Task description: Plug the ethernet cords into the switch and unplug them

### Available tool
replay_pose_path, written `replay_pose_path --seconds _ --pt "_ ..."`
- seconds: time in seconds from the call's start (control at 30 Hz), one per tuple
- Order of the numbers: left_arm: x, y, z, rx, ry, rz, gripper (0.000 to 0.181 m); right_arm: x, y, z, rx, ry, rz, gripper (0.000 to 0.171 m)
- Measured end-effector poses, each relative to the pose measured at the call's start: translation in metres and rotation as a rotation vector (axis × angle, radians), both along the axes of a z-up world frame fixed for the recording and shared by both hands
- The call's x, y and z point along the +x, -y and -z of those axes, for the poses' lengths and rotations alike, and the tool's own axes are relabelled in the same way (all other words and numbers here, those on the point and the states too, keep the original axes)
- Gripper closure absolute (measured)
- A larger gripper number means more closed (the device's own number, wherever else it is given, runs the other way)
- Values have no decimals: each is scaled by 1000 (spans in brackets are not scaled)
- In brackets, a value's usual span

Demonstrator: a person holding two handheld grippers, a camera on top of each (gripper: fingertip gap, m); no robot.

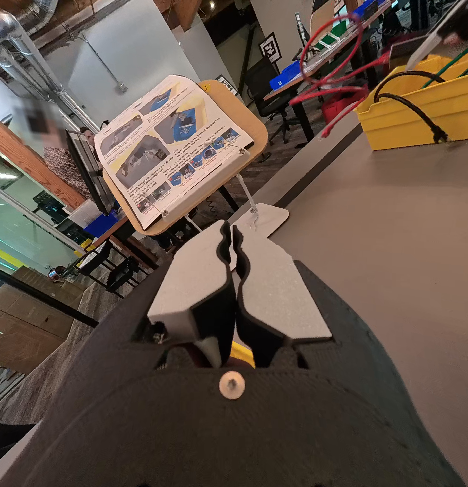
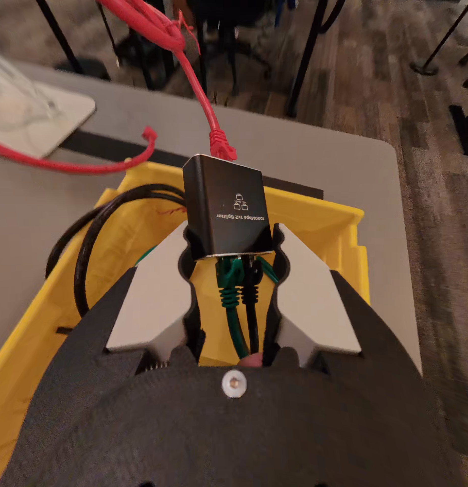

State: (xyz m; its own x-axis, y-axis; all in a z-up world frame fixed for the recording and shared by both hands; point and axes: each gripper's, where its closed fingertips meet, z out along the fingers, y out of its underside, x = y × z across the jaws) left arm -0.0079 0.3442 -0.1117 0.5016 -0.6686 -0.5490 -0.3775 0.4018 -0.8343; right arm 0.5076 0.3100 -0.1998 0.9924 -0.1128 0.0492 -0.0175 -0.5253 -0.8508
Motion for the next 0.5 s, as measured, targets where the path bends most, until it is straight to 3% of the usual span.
replay_pose_path --seconds 0.13,0.5 --pt "0 0 1 4 -7 1 181 -12 -1 30 -217 75 -92 113" --pt "1 2 1 11 -13 11 181 -18 14 69 -717 194 -284 114"
